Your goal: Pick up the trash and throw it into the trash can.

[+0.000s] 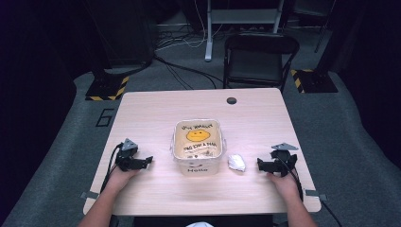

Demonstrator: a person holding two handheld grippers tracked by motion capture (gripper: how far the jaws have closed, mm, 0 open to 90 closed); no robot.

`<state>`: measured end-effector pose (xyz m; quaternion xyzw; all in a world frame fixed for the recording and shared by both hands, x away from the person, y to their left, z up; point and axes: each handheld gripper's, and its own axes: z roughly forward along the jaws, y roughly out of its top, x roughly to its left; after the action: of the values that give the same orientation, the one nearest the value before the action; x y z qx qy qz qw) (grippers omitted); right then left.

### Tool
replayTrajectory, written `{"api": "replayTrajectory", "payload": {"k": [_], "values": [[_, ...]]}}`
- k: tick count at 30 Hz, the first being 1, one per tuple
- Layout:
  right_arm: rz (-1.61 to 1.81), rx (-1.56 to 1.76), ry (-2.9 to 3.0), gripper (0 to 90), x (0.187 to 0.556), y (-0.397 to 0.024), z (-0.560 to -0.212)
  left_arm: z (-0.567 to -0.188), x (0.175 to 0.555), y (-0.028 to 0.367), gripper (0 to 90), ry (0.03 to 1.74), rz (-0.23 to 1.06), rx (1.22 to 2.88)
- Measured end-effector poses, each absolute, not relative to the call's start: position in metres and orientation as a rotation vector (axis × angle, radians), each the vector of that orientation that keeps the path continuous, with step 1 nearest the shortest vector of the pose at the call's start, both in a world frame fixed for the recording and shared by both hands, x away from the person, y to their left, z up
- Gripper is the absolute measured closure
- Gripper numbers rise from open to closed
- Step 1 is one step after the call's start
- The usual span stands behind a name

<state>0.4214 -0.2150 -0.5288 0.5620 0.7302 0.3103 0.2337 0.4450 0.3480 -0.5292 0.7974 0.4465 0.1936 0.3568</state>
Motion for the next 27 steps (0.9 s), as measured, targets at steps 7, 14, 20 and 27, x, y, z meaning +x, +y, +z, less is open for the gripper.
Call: {"api": "replayTrajectory", "payload": {"k": [7,14,20,27], "values": [[0.852,1.545,2.005,0.0,0.4214,-0.2148,-0.5288,-0.5292,0.4451,0.3481,14.1,1.152,0.498,2.06],[0.855,1.539,2.01,0.0,0.4209,-0.2153,-0.5288,-0.5299,0.4453,0.3476,14.1,1.153,0.504,2.05],[0.855,1.535,2.015,0.0,0.4208,-0.2156,-0.5288,-0.5299,0.4453,0.3477,14.1,1.152,0.505,2.052],[0.854,1.534,2.013,0.0,0.4205,-0.2156,-0.5287,-0.5299,0.4454,0.3477,14.1,1.152,0.505,2.052]]}}
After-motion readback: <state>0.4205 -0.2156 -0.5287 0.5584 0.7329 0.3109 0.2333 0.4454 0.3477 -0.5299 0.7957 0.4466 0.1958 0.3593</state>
